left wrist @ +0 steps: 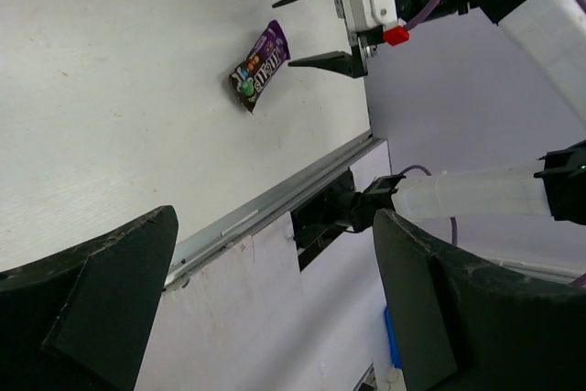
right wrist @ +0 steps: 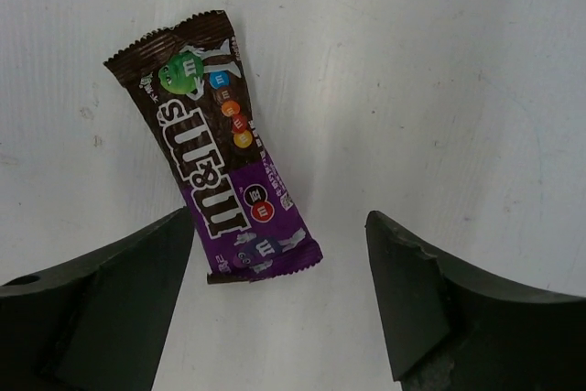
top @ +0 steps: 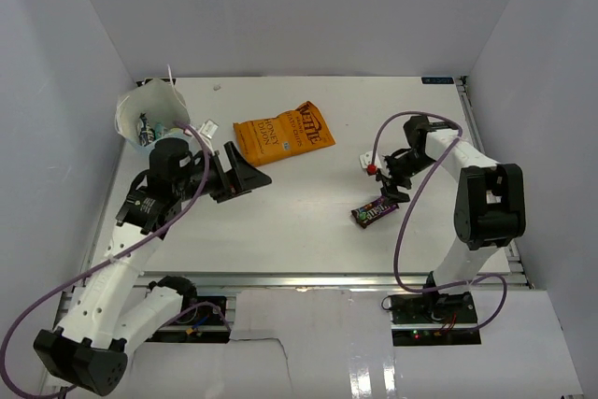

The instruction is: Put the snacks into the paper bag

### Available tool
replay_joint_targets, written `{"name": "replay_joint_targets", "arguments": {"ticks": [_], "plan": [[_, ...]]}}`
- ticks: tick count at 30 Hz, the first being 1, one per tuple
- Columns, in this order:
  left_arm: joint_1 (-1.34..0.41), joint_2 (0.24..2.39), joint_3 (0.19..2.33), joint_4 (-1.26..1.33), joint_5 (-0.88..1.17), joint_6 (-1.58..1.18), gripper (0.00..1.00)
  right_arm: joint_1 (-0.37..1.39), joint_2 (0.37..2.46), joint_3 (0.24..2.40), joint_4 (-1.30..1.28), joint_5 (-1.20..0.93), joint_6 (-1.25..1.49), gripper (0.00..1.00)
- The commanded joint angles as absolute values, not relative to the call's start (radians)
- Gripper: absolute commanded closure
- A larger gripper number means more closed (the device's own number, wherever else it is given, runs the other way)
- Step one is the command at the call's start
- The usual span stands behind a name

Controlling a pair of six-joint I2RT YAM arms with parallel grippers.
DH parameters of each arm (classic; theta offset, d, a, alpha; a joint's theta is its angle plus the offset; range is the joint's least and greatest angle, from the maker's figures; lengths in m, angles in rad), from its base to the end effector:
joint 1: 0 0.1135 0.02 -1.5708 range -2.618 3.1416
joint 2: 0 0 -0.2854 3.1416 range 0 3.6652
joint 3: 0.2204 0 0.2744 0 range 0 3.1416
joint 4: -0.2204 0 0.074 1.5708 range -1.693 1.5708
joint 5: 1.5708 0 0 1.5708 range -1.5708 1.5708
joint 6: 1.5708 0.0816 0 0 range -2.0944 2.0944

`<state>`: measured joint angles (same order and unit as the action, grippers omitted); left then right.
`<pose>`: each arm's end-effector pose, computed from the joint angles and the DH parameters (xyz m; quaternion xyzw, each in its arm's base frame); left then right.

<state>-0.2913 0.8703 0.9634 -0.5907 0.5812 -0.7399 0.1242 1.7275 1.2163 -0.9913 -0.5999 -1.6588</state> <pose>0.1998 -0.1067 0.3484 -0.0403 0.8354 -0.4557 0.3047 0.3288 0.0875 0.1757 -0.7492 0.5920 0.1899 0.2285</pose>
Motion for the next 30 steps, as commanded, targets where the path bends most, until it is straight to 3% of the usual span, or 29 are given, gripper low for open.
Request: {"name": "replay_joint_targets", "arguments": {"ticks": [1,11,22,25,28,29,30], "plan": [[-0.394,0.88,0.918,-0.543,0.456,-0.825,0.02,0.135,1.758,1.247,-0.986,-0.594,-1.68,0.21],[-0.554,0.834,0.704,-0.397,0.328,-0.976,0.02,0.146,1.795,1.149,-0.934,-0.549,-1.606,0.4],[-0.725,1.0,0.689,-0.289,0.233,-1.044,0.02,0.146,1.796,1.075,-0.85,-0.522,-1.522,0.55],[-0.764,1.046,0.669,-0.224,0.227,-1.071,0.02,0.146,1.778,1.032,-0.828,-0.518,-1.506,0.63],[-0.802,1.098,0.672,-0.184,0.207,-1.095,0.02,0.144,1.761,1.019,-0.828,-0.531,-1.461,0.81],[-0.808,1.112,0.676,-0.167,0.196,-1.106,0.02,0.143,1.752,1.017,-0.83,-0.538,-1.447,0.92],[-0.816,1.129,0.683,-0.161,0.189,-1.112,0.02,0.141,1.743,1.016,-0.831,-0.567,-1.437,0.92]]}}
